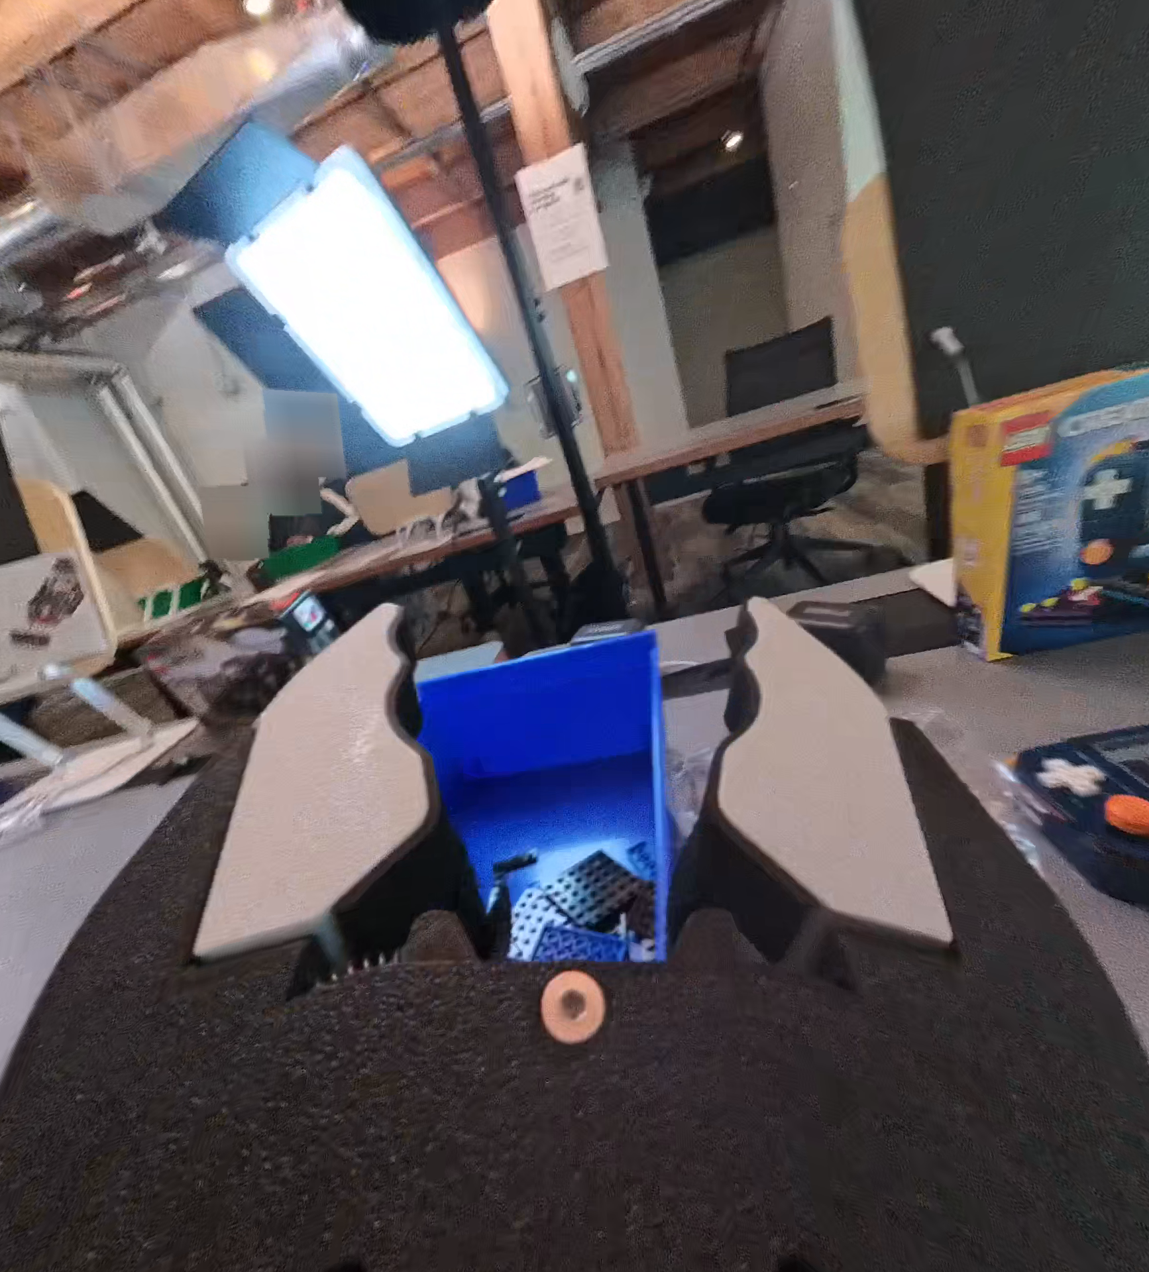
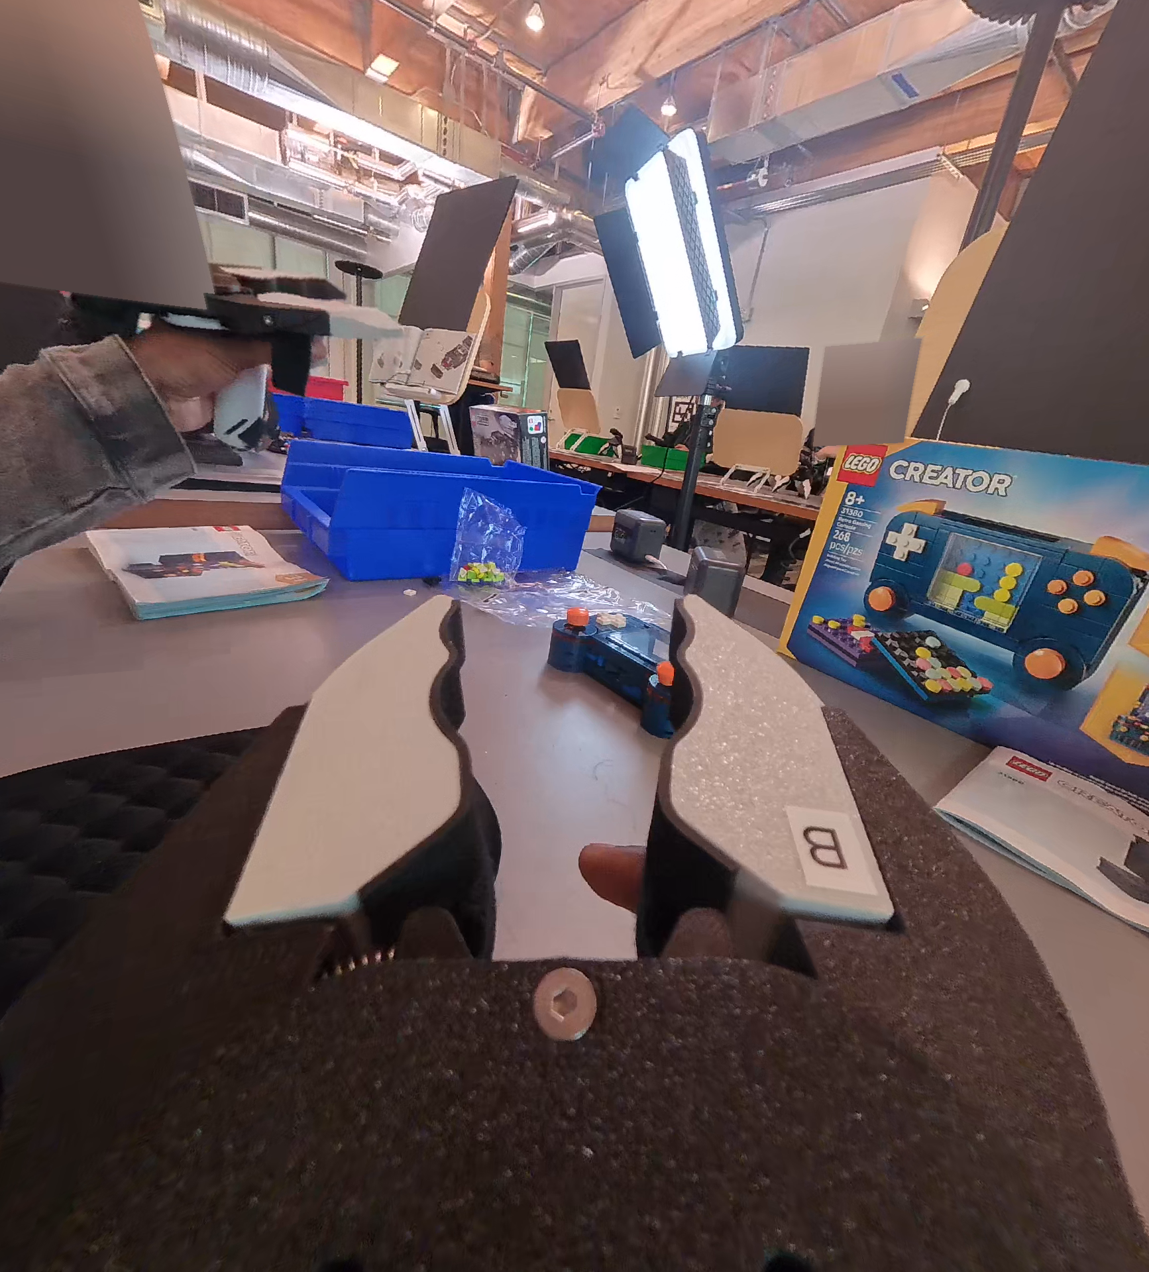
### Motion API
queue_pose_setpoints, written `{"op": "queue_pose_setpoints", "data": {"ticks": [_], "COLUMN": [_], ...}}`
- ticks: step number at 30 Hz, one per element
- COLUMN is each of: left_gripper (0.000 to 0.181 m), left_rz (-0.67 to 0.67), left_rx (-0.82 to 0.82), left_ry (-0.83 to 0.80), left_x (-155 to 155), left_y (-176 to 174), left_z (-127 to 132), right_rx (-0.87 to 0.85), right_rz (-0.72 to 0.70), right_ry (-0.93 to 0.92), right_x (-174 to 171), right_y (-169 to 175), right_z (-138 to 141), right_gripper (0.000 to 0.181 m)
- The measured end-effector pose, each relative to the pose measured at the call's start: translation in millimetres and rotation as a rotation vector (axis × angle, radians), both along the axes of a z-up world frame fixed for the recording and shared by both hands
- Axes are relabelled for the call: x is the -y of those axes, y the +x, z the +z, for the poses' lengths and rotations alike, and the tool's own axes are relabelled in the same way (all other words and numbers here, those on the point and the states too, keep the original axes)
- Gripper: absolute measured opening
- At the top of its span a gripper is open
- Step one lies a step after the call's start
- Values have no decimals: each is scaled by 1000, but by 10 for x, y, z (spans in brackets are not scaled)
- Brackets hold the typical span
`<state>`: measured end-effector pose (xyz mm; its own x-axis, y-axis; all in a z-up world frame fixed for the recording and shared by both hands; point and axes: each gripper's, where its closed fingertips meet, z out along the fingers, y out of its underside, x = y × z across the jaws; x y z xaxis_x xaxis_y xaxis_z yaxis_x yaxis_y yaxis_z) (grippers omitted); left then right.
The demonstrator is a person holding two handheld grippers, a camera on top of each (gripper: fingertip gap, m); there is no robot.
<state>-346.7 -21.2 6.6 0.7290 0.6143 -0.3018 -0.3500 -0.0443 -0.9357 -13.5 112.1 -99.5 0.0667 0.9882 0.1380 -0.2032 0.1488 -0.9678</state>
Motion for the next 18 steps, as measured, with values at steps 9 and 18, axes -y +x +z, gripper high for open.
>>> {"op": "queue_pose_setpoints", "data": {"ticks": [9,18], "left_gripper": [63,44], "left_rz": [-327,-41], "left_rx": [438,718], "left_ry": [-266,-578], "left_x": [-425,-214], "left_y": [943,474], "left_z": [-1283,-2070], "right_rx": [10,13], "right_rz": [18,47], "right_ry": [8,29], "right_x": [29,103], "right_y": [-25,-20], "right_z": [-19,-8], "right_gripper": [57,56]}}
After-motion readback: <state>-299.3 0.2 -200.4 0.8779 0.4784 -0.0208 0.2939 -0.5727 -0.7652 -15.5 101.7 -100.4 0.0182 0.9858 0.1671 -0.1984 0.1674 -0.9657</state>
